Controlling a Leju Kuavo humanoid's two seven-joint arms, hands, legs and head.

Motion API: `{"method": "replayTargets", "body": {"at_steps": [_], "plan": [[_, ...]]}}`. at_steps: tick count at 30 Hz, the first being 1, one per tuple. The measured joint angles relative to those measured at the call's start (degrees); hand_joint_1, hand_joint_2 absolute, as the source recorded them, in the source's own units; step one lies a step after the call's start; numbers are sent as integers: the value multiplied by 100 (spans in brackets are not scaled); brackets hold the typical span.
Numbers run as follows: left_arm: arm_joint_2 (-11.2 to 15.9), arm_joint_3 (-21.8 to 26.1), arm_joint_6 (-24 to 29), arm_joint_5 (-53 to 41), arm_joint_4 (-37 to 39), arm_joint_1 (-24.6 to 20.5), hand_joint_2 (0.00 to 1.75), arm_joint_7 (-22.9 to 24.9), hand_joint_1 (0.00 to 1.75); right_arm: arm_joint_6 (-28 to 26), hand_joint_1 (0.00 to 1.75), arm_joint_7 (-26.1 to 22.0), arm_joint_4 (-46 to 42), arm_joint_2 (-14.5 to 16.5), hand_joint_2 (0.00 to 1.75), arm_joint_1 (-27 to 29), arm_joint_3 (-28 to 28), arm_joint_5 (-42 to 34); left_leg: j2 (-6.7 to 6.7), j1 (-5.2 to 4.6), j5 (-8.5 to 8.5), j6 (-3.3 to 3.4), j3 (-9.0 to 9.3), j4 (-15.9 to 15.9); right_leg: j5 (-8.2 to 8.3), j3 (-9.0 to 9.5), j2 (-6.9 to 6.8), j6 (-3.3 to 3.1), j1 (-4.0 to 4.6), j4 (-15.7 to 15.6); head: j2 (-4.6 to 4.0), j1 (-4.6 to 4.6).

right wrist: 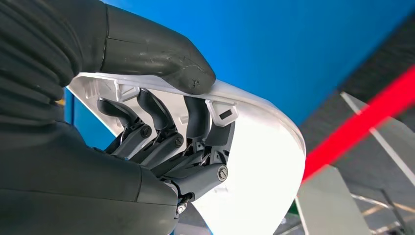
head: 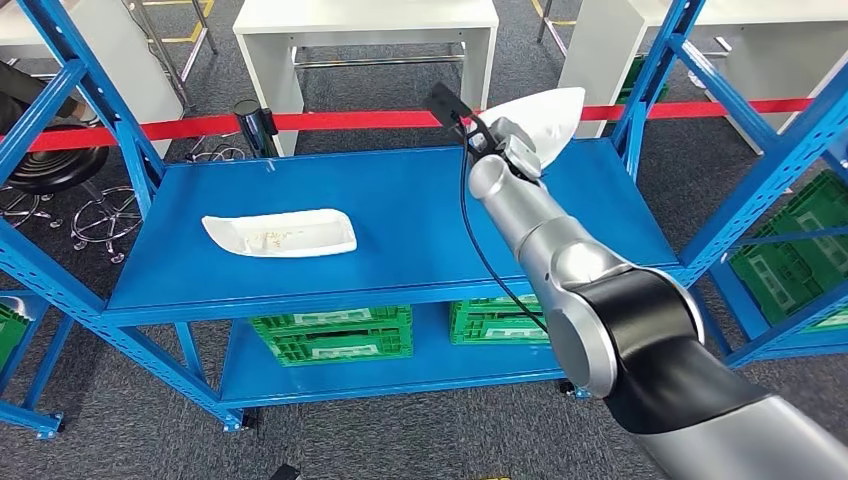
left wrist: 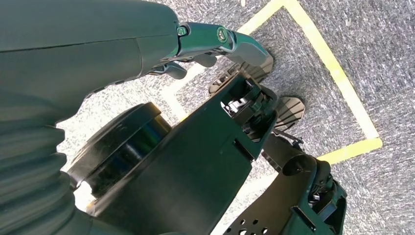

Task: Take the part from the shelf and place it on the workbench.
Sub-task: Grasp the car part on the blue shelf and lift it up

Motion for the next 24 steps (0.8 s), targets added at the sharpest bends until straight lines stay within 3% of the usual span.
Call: {"method": "replayTargets", "body": {"at_steps": [24], "plan": [[-17,0,0,-51,0,-5,175,-19,0,-304,175,-134,-9,75,175,-199,-128,86,1,0,0,0,0,0,0,0,0,0,0,0,0,1]]}}
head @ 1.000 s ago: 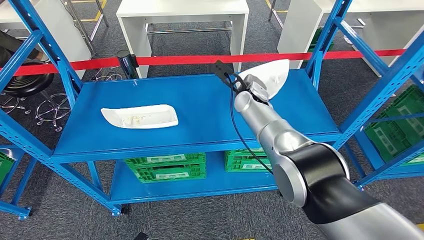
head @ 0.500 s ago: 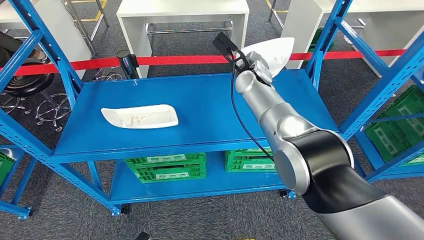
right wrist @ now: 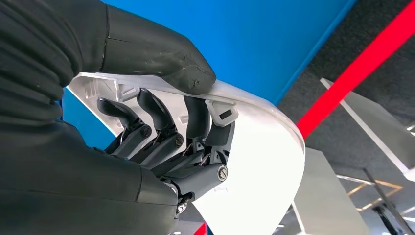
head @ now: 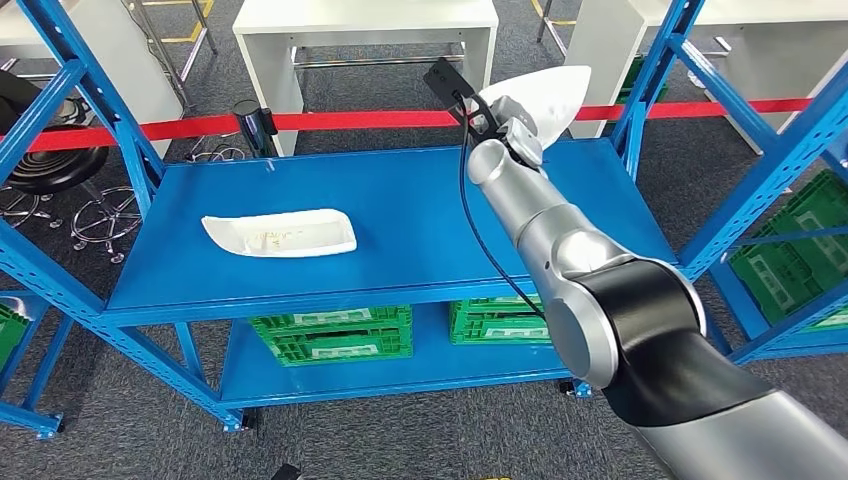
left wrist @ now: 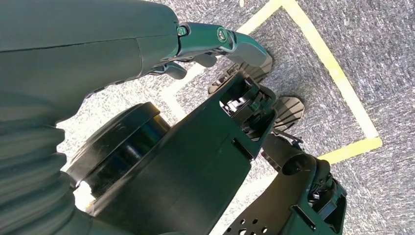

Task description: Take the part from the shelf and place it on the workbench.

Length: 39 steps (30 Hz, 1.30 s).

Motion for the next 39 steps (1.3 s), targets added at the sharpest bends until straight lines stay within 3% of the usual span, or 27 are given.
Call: {"method": "replayTargets", "body": {"at_steps": [8,13,19,23,25,28,29,30,31,33,34,35,38,39], "plan": [[-1,49,0,42,0,-44,175,120,0,4,175,-557,-72,256,175,-101,5,248,4,0,0,-1,1,-1,0,-1,3,0,1,2,0,-1],[-2,80,0,24,0,-64,175,143,0,59,175,-656,-98,525,175,-217,31,354,1,2,1,-2,1,-2,-1,-1,3,-1,2,2,0,-1],[-21,79,0,-170,-2,-61,175,-370,0,88,175,-767,-102,677,175,-245,122,448,0,-1,-1,0,-2,1,1,2,2,1,-1,-2,0,0],[-26,79,0,-167,-4,-63,175,-383,0,117,175,-790,-111,717,175,-248,136,468,4,-2,56,98,24,-53,23,17,1,86,-29,-32,0,3],[-30,79,0,-145,-9,-68,175,-395,0,121,175,-785,-119,724,175,-251,136,475,30,39,123,135,44,-143,-195,-89,2,108,-22,227,0,16],[-33,79,0,-136,-10,-64,175,-411,0,121,175,-783,-118,717,175,-206,138,484,46,55,156,141,4,-146,-759,-525,-1,156,-58,1300,0,31],[-34,79,0,-136,-9,-59,175,-412,0,121,175,-780,-117,714,175,-178,138,484,46,65,163,130,-19,-131,-818,-612,-1,177,-78,1536,0,31],[-34,79,0,-135,-9,-55,175,-413,0,121,175,-776,-117,711,175,-158,138,484,45,81,172,113,-47,-109,-766,-600,-3,199,-101,1557,0,31],[-36,79,0,-134,-9,-53,175,-413,0,121,175,-773,-118,709,175,-147,138,484,43,105,179,88,-81,-77,-618,-473,-6,227,-128,1335,0,31],[-31,79,0,-133,-10,-54,175,-414,0,119,175,-770,-119,709,175,-151,138,487,38,150,189,3,-168,6,-330,-78,-1,286,-167,604,0,35],[-29,79,0,-133,-11,-55,175,-416,0,117,175,-771,-120,710,175,-153,138,489,32,159,194,-51,-206,43,-234,39,22,272,-165,366,0,40],[-27,79,0,-132,-11,-56,175,-420,0,116,175,-770,-120,710,175,-154,138,490,24,156,206,-106,-239,75,-217,80,47,234,-160,252,0,44],[-25,79,0,-126,-10,-51,175,-427,0,119,175,-763,-120,716,175,-154,138,494,0,153,281,-246,-294,72,-183,-24,74,33,-147,263,0,44],[-23,79,0,-125,-9,-48,175,-426,0,121,175,-760,-120,722,175,-158,138,497,4,160,229,-277,-330,107,-143,-59,69,-25,-146,260,0,43]]}}
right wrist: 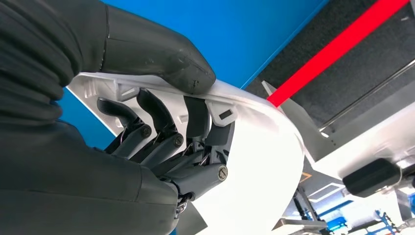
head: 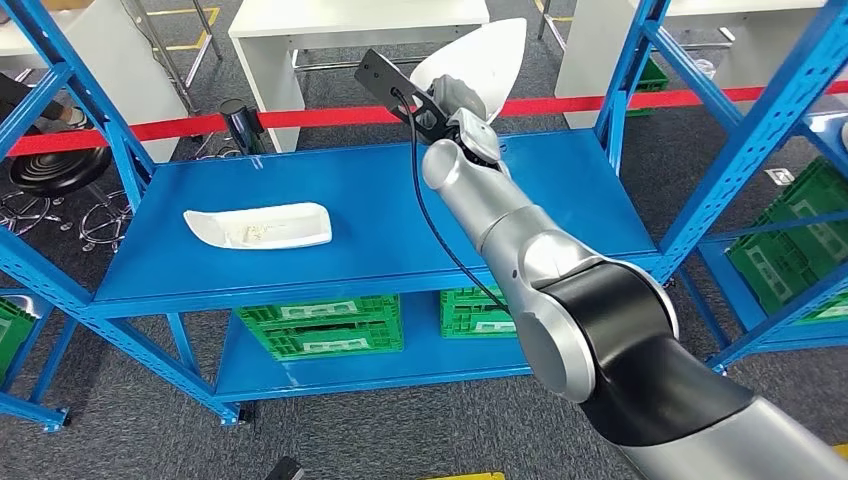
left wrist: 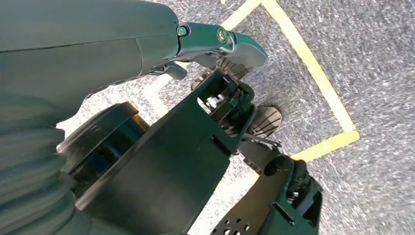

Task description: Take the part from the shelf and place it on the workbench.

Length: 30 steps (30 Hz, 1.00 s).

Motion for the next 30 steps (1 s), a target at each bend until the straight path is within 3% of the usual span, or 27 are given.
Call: {"method": "replayTargets", "body": {"at_steps": [2,4,5,6,7,10,12,14,15,16,17,19,20,21,23,24,26,28,30], "plan": [[1,0,0,2,1,0,175,3,0,7,175,4,0,9,175,-8,2,6,17,3,-371,-26,-160,405,97,-80,-11,-96,3,-24,0,-7],[0,1,0,6,1,-5,175,11,0,20,175,5,0,11,175,-7,11,14,25,-5,-873,-20,-373,1163,193,-189,-13,-140,38,-28,0,-14],[0,1,0,10,1,-6,175,14,0,29,175,4,0,11,175,-6,20,17,25,-12,-1010,-8,-422,1456,240,-250,-14,-152,62,-27,0,-14],[-1,2,0,15,1,-7,175,15,0,36,175,4,0,11,175,-4,30,20,25,-22,-1034,16,-382,1567,286,-309,-14,-161,85,-26,0,-14],[-2,2,0,22,1,-7,175,15,0,40,175,3,0,12,175,-4,38,21,24,-41,-966,54,-241,1471,332,-364,-14,-165,107,-26,0,-14],[6,2,0,46,-9,-18,175,3,0,42,175,6,-5,14,175,-13,50,28,27,-140,-772,236,539,426,468,-481,-19,-145,147,-34,0,-8],[15,2,0,56,-16,-27,175,-5,0,42,175,8,-10,18,175,-19,58,30,29,-202,-775,289,758,31,551,-502,-34,-86,129,-62,0,-13],[16,2,0,58,-17,-26,175,-7,0,42,175,10,-10,17,175,-18,67,27,29,-216,-667,314,736,-44,626,-508,-47,-8,108,-110,0,-23],[17,3,0,57,-17,-26,175,-7,0,42,175,12,-10,13,175,-18,69,25,37,-203,-600,347,721,-88,587,-532,-49,27,105,-96,0,-23],[16,3,0,55,-17,-25,175,-8,0,42,175,14,-9,3,175,-20,69,23,46,-185,-519,383,693,-129,456,-576,-51,54,105,-9,0,-15],[10,4,0,49,-17,-24,175,-9,0,41,175,15,-9,-9,175,-23,69,21,57,-164,-438,410,647,-160,225,-648,-52,78,105,198,0,-12],[-4,4,0,37,-17,-22,175,-7,0,40,175,15,-7,-22,175,-20,71,19,67,-161,-310,436,495,-164,-314,-823,-55,126,93,871,0,-1],[-10,4,0,29,-17,-21,175,-5,0,40,175,14,-5,-31,175,-12,71,18,70,-160,-252,433,411,-157,-460,-876,-57,149,87,1195,0,-1],[-13,4,0,23,-17,-19,175,-3,0,40,175,14,-4,-38,175,-2,72,17,72,-157,-194,428,326,-147,-470,-863,-58,167,82,1384,0,-1],[-14,4,0,10,-17,-19,175,-1,0,39,175,13,-2,-48,175,9,72,14,73,-144,-91,401,153,-103,-219,-560,-65,184,74,1192,0,-1],[-15,4,0,5,-17,-18,175,0,0,37,175,11,-3,-48,175,9,72,13,73,-137,-50,378,76,-68,-141,-296,-72,185,70,845,0,1],[-15,4,0,1,-19,-19,175,1,0,33,175,9,-6,-43,175,12,72,11,69,-143,17,310,-28,-4,-169,154,-71,128,89,182,0,6],[-13,4,0,-3,-19,-22,175,1,0,29,175,8,-9,-43,175,20,72,10,63,-156,92,237,-59,4,-234,274,-57,22,114,-37,0,12],[-8,4,0,-9,-18,-20,175,1,0,29,175,8,-8,-46,175,20,72,11,59,-145,111,163,-98,-1,-144,215,-63,-81,104,-54,0,13]]}}
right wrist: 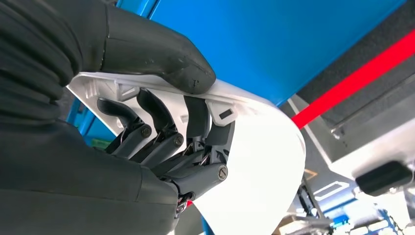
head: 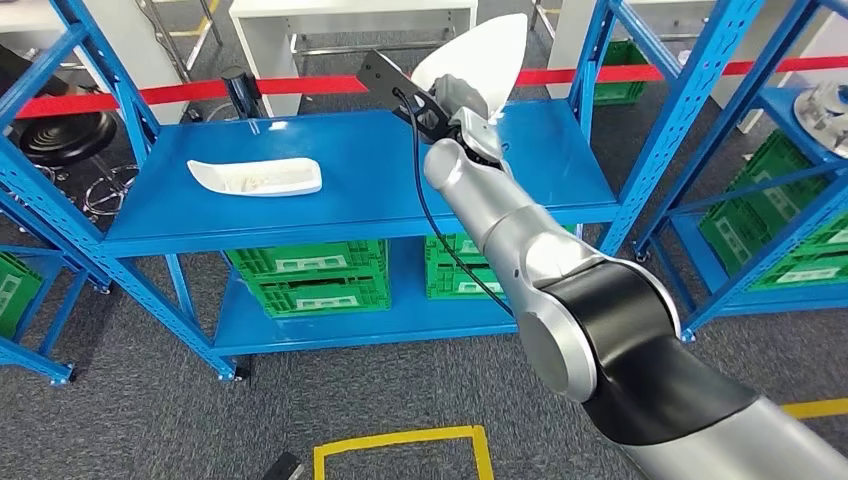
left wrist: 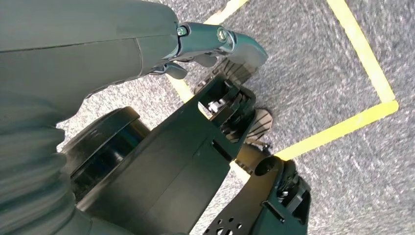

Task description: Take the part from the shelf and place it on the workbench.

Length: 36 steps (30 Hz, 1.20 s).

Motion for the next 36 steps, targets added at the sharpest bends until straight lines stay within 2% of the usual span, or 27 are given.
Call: {"method": "replayTargets", "body": {"at_steps": [1,2,4,5,6,7,9,11,12,13,15,16,17,18,20,21,22,23,24,26,27,28,30,31,32,35,36], "plan": [[2,0,0,-2,1,3,175,2,0,2,175,0,1,3,175,-2,0,1,-3,8,-107,-36,-45,69,64,-44,-7,-45,-5,-19,0,0],[4,0,0,-4,1,5,175,3,0,3,175,0,1,5,175,-4,0,1,-4,16,-313,-67,-112,245,133,-97,-14,-79,-14,-36,0,-5],[4,0,0,-4,1,4,175,8,0,3,175,0,1,7,175,-4,0,-1,-5,25,-865,-115,-284,921,258,-235,-17,-107,-14,-41,0,-11],[4,0,0,-4,1,4,175,11,0,2,175,1,1,7,175,-1,0,-2,-4,28,-1048,-129,-352,1288,320,-311,-17,-108,-12,-39,0,-13],[4,0,0,-5,1,4,175,14,0,-1,175,2,1,7,175,4,0,-5,-4,29,-1106,-135,-364,1544,382,-390,-17,-105,-10,-36,0,-13],[4,0,0,-7,1,5,175,16,0,-8,175,8,1,7,175,9,0,-10,-5,29,-1042,-130,-288,1612,443,-467,-17,-97,-9,-33,0,-13],[4,0,0,-16,-1,0,175,19,0,-49,175,27,0,8,175,16,0,-27,-9,27,-789,-90,164,1156,562,-604,-16,-70,-9,-28,0,-13],[5,0,0,-23,-9,-13,175,20,0,-107,175,40,-7,8,175,13,0,-42,-22,2,-795,-25,744,377,664,-689,-18,-17,-7,-31,0,-10],[3,0,0,-24,-14,-20,175,21,0,-126,175,37,-9,11,175,11,0,-47,-31,-16,-852,9,899,112,716,-706,-22,17,-12,-42,0,-10],[3,0,0,-24,-18,-25,175,22,0,-134,175,33,-11,19,175,13,0,-51,-37,-41,-890,45,946,-19,772,-715,-26,57,-19,-68,0,-13],[-2,0,0,-24,-17,-29,175,28,0,-140,175,28,-7,32,175,31,0,-61,-30,-45,-786,135,872,-94,854,-734,-20,138,-26,-123,0,-26],[-3,0,0,-24,-17,-29,175,30,0,-144,175,32,-3,33,175,45,0,-67,-19,-36,-710,188,837,-120,774,-768,-13,171,-27,-88,0,-24],[-6,0,0,-24,-16,-30,175,30,0,-151,175,35,1,30,175,56,0,-72,-7,-18,-625,233,789,-147,584,-827,-7,199,-25,46,0,-18],[-10,0,0,-24,-15,-30,175,30,0,-160,175,38,5,26,175,63,0,-77,4,-10,-542,265,723,-157,294,-911,-3,219,-31,314,0,-11],[-15,0,0,-24,-14,-27,175,31,0,-173,175,41,9,24,175,78,0,-86,7,-14,-389,296,533,-150,-229,-1086,-8,259,-28,1070,0,0],[-16,0,0,-24,-13,-24,175,33,0,-177,175,43,10,22,175,92,0,-91,8,-17,-317,299,433,-141,-317,-1118,-7,270,-27,1379,0,1],[-16,0,0,-24,-11,-23,175,33,0,-179,175,45,11,19,175,108,0,-94,8,-18,-249,296,336,-128,-270,-1071,-8,274,-27,1520,0,1],[-16,0,0,-24,-10,-21,175,34,0,-180,175,48,12,17,175,120,0,-97,8,-18,-185,289,239,-110,-134,-924,-8,269,-27,1452,0,2],[-18,0,0,-24,-10,-20,175,34,0,-180,175,48,11,17,175,126,0,-101,7,-18,-127,275,149,-87,2,-677,-9,255,-25,1185,0,2],[-23,0,0,-27,-12,-19,175,38,0,-186,175,48,7,25,175,120,0,-112,3,-27,-22,224,5,-40,-7,-99,-9,195,0,396,0,-2],[-25,0,0,-31,-13,-19,175,41,0,-190,175,50,3,30,175,115,0,-119,3,-30,27,189,-28,-32,-73,83,-6,156,17,100,0,4],[-26,0,0,-35,-13,-19,175,45,0,-193,175,51,1,35,175,111,0,-125,3,-29,78,152,-44,-38,-136,160,-3,116,35,-58,0,12],[-25,0,0,-42,-11,-17,175,50,0,-195,175,54,2,38,175,111,0,-136,2,-19,191,77,-52,-93,-49,114,-6,35,40,-106,0,33],[-24,0,0,-45,-10,-15,175,52,0,-195,175,51,3,39,175,111,0,-145,-2,-11,157,41,-86,-83,24,76,-15,-3,31,-122,0,31],[-21,0,0,-49,-9,-12,175,54,0,-195,175,48,4,42,175,112,0,-157,-6,-3,7,4,-134,12,110,22,-24,-43,18,-147,0,28],[-17,0,0,-55,-6,-10,175,64,0,-203,175,35,5,54,175,115,0,-186,-10,34,-854,-88,-329,908,355,-220,-34,-95,-2,-176,0,10],[-17,0,0,-55,-5,-10,175,68,0,-208,175,31,6,55,175,119,0,-192,-9,42,-998,-109,-355,1234,430,-315,-34,-91,-2,-173,0,5]]}}
